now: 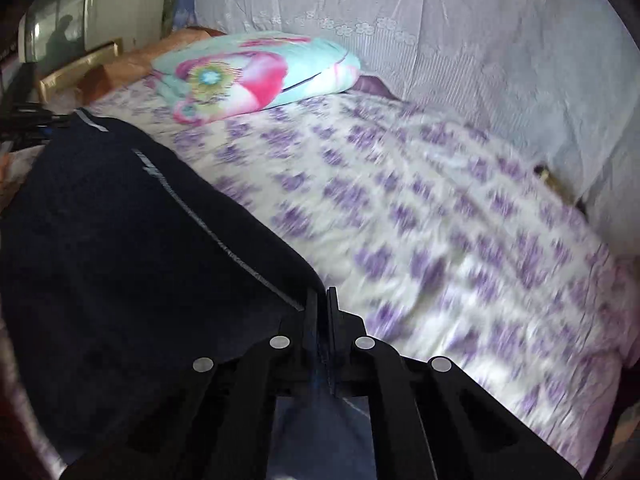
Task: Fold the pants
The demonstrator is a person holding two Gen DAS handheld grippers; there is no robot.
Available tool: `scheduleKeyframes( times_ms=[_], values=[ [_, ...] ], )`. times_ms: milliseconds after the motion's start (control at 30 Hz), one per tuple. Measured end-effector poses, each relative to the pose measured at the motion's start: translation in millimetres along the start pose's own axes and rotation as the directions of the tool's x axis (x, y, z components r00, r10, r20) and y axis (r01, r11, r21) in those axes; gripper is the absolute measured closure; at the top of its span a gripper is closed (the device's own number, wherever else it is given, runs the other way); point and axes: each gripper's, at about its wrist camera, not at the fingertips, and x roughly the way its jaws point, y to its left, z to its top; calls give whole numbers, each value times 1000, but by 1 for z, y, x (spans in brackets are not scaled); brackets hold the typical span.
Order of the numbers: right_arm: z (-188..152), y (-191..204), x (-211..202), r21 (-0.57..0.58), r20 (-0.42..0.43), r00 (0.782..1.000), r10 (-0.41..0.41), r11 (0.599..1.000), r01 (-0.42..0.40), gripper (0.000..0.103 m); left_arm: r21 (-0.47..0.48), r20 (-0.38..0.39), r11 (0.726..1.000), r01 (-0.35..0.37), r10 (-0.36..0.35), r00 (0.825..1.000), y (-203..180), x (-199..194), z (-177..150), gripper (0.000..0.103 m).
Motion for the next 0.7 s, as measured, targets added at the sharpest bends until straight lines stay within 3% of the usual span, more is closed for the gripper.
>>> scheduleKeyframes(
  times_ms=[67, 133, 200, 267, 300, 333, 433, 533, 633, 700],
  values=[
    [17, 7, 39, -52, -29, 998, -56, 997, 54, 98, -36, 13, 998, -53, 53, 998, 11, 9, 4, 87],
    [25, 23, 87, -108, -109, 989, -95, 991, 84, 97, -56, -30, 991, -122, 121, 992, 22, 26, 6, 84],
    [21, 34, 122, -124, -170, 979, -109, 988, 88, 91, -59, -81, 969, -242, 237, 968, 30, 39, 4, 80],
    [17, 34, 126, -66, -151, 984, -96, 994, 87, 83, -60, -68, 966, -251, 247, 967, 33, 34, 4, 69],
    [14, 30, 119, -17, -121, 990, -77, 997, 76, 79, -61, -52, 965, -256, 253, 966, 33, 26, 4, 54],
    [12, 25, 109, 15, -89, 993, -72, 997, 73, 76, -62, -22, 963, -263, 263, 965, 33, 16, 5, 46],
    [5, 3, 62, 132, 38, 995, -90, 988, 84, 64, -56, 49, 971, -234, 237, 970, 28, -15, 7, 43],
    [-25, -24, 18, 286, 75, 990, -119, 954, 93, 60, -1, 22, 993, -118, 118, 993, 12, -27, 1, 43],
    [-79, -50, -9, 468, 11, 988, -154, 874, 131, 60, 87, -85, 994, -68, 76, 994, -12, -11, -24, 42],
    [-127, -73, -19, 614, -47, 985, -164, 773, 158, 60, 143, -184, 989, -45, 72, 980, -25, 10, -50, 42]
  ],
)
